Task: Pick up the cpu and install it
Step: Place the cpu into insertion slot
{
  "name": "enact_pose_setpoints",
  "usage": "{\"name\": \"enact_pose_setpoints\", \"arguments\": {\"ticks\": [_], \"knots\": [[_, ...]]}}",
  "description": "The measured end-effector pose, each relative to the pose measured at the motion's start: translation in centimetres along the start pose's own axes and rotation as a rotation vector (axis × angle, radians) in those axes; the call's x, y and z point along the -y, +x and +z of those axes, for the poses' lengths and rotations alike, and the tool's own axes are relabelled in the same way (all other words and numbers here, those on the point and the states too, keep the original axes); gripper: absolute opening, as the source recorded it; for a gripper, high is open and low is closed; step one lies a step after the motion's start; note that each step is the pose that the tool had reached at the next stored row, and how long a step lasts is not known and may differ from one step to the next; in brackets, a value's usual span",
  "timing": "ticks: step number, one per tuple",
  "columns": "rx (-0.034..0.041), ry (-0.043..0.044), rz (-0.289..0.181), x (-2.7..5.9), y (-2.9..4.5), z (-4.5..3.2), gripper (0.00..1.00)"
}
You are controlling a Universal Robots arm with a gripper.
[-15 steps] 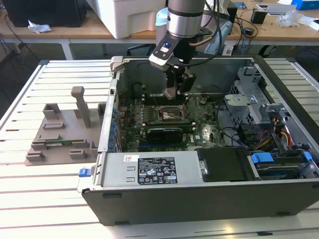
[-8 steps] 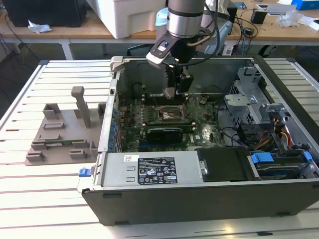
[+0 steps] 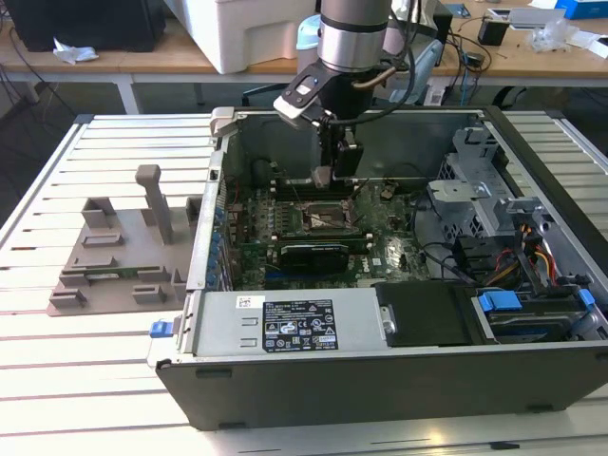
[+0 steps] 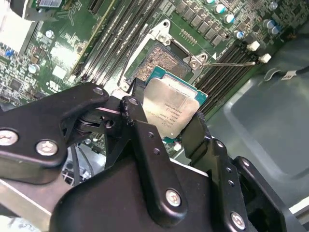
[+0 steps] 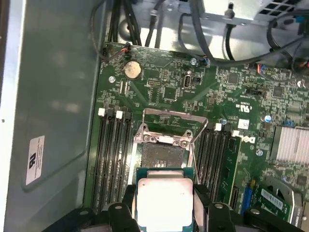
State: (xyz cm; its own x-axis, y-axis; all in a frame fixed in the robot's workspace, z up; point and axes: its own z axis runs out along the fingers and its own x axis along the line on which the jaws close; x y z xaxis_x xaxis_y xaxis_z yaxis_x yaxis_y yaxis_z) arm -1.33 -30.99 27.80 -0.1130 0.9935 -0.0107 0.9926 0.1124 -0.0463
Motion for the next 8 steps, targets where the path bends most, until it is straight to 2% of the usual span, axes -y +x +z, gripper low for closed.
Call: {"name": "enact_pose_setpoints", "arguments": {"ticks": [2, 8], "knots": [[-0.0009, 0.0006, 0.043, 0.0, 0.0, 0.0, 0.55], [-0.0028, 0.0017, 0.126, 0.0, 0.0, 0.0, 0.55]]}}
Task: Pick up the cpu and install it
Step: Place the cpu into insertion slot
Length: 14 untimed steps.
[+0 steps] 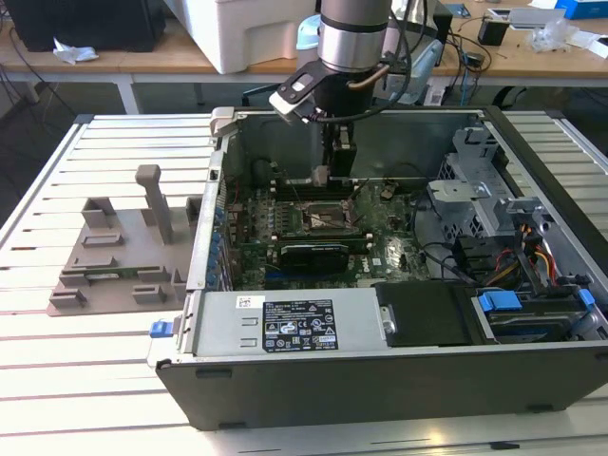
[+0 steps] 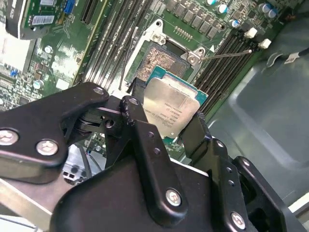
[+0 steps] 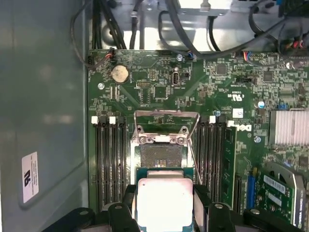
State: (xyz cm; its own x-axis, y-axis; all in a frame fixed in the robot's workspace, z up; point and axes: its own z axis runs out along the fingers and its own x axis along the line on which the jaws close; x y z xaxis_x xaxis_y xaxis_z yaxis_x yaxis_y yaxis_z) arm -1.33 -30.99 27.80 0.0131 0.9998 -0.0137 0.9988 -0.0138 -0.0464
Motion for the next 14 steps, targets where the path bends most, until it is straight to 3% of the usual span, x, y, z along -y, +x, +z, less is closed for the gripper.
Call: {"name": "enact_pose_setpoints", "arguments": {"ticks": [14], "knots": [[-0.0015, 0.0022, 0.173, 0.0, 0.0, 0.0, 0.55]]}}
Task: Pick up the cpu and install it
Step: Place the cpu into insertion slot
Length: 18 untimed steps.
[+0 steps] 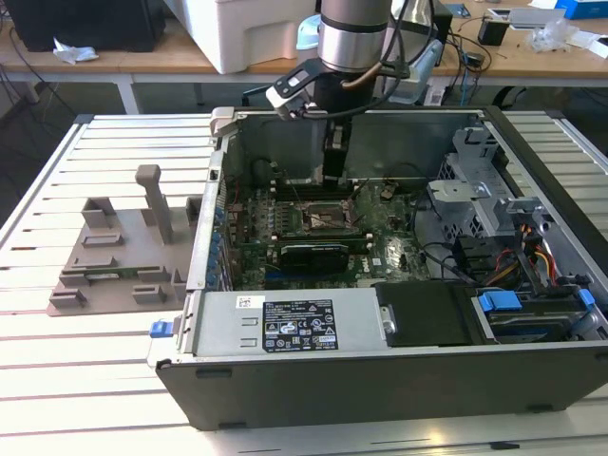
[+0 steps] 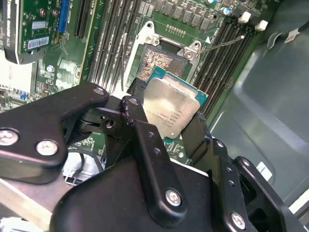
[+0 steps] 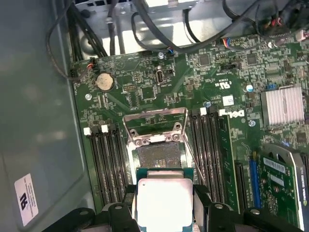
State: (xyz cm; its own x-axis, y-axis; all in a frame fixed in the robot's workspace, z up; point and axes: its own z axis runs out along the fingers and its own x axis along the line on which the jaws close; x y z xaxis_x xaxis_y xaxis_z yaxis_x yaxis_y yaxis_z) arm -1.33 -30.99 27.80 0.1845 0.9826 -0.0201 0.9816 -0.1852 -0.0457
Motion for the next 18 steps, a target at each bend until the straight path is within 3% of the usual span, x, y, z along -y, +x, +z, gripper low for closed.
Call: {"name": "enact_pose_setpoints", "arguments": {"ticks": [13, 18], "knots": [[0.0002, 0.0021, 0.18, 0.0, 0.0, 0.0, 0.55], [0.0004, 0.0026, 0.225, 0.0, 0.0, 0.0, 0.55]]}}
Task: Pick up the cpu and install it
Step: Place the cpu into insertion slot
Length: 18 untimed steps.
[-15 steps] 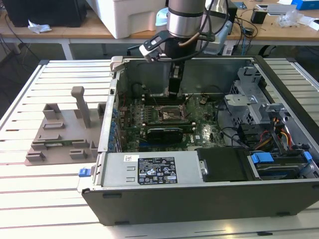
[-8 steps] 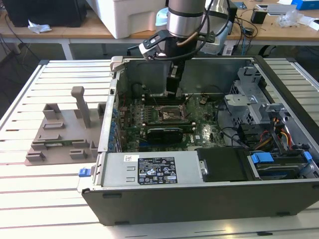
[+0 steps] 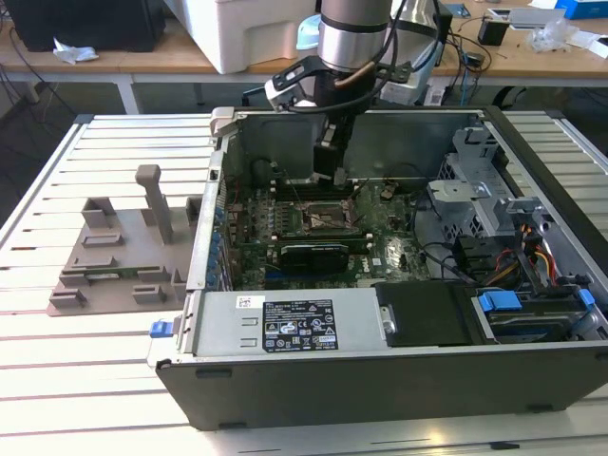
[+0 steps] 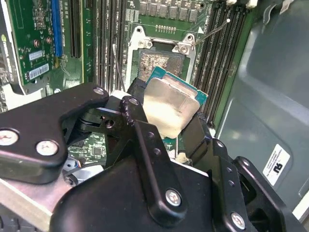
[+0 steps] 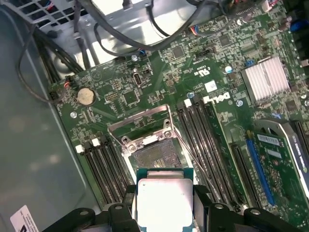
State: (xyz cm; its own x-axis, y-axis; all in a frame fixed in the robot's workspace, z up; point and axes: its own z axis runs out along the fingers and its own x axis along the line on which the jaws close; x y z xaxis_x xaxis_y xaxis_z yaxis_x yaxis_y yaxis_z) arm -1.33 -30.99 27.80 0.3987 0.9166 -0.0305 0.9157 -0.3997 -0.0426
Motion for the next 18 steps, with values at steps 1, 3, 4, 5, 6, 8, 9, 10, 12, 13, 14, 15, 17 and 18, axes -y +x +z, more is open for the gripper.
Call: {"name": "enact_pose_setpoints", "arguments": {"ticks": [1, 3, 4, 5, 6, 8, 9, 10, 12, 13, 14, 15, 17, 18], "knots": [[0.0, 0.0001, 0.008, 0.0, 0.0, 0.0, 0.55], [0.0003, 0.0002, 0.028, 0.0, 0.0, 0.0, 0.55], [0.0004, 0.0003, 0.043, 0.0, 0.0, 0.0, 0.55], [0.0006, 0.0004, 0.052, 0.0, 0.0, 0.0, 0.55], [0.0006, 0.0004, 0.061, 0.0, 0.0, 0.0, 0.55], [0.0006, 0.0006, 0.08, 0.0, 0.0, 0.0, 0.55], [0.0008, 0.0007, 0.092, 0.0, 0.0, 0.0, 0.55], [0.0009, 0.0008, 0.105, 0.0, 0.0, 0.0, 0.55], [0.0012, 0.0009, 0.121, 0.0, 0.0, 0.0, 0.55], [0.0014, 0.0009, 0.135, 0.0, 0.0, 0.0, 0.55], [0.0017, 0.001, 0.149, 0.0, 0.0, 0.0, 0.55], [0.0018, 0.0011, 0.164, 0.0, 0.0, 0.0, 0.55], [0.002, 0.0013, 0.193, 0.0, 0.0, 0.0, 0.55], [0.0021, 0.0014, 0.2, 0.0, 0.0, 0.0, 0.55]]}}
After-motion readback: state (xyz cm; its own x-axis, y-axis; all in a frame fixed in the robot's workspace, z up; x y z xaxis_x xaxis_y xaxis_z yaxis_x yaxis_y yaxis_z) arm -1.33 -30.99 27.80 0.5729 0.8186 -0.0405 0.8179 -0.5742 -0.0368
